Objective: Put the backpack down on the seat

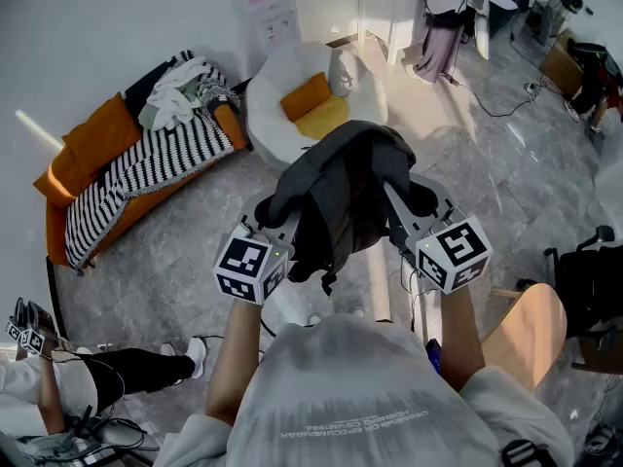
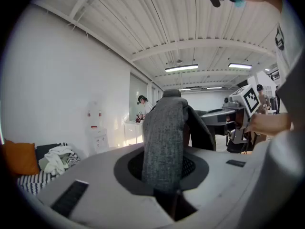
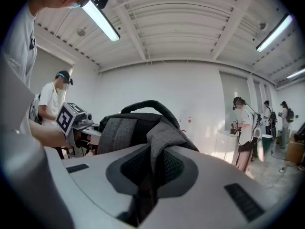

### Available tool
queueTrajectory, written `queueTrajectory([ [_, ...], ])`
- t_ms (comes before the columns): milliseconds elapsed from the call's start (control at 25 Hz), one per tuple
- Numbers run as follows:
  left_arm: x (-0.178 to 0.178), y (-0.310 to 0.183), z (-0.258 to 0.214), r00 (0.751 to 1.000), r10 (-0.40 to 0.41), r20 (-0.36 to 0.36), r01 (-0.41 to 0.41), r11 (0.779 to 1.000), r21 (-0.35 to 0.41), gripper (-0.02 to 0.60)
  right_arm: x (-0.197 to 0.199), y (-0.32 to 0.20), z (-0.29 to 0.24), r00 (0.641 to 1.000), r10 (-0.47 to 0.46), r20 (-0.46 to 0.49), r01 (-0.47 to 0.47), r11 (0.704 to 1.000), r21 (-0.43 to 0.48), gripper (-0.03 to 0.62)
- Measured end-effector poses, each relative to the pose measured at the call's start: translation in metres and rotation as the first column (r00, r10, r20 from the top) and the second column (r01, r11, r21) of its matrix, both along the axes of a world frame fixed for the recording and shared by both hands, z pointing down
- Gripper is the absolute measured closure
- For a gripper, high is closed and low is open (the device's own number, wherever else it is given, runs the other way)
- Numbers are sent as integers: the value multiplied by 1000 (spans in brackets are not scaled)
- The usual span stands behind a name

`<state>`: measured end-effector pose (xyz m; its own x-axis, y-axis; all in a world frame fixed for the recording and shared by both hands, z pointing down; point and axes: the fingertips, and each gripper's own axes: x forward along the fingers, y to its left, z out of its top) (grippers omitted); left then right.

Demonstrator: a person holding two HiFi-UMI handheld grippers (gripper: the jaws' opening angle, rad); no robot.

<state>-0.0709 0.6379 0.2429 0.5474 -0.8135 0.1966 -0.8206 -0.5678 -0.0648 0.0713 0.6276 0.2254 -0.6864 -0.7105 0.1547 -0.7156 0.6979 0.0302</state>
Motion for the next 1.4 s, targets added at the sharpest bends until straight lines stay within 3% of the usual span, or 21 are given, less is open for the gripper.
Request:
queueTrajectory([
  [600,5,-9,2,1000,-14,13,14,1000,9,504,6,-12,0,994,-11,106,17,999,-52,551],
  [1000,42,-15,-2,999,-51,18,50,998,24,503,43,-22,-8,990,-75,115,81,996,-46,551],
  [1400,35,-46,15,999,-36,13,36,999,-10,503,37,-51,6,990,-56,128,69,993,-97,551],
])
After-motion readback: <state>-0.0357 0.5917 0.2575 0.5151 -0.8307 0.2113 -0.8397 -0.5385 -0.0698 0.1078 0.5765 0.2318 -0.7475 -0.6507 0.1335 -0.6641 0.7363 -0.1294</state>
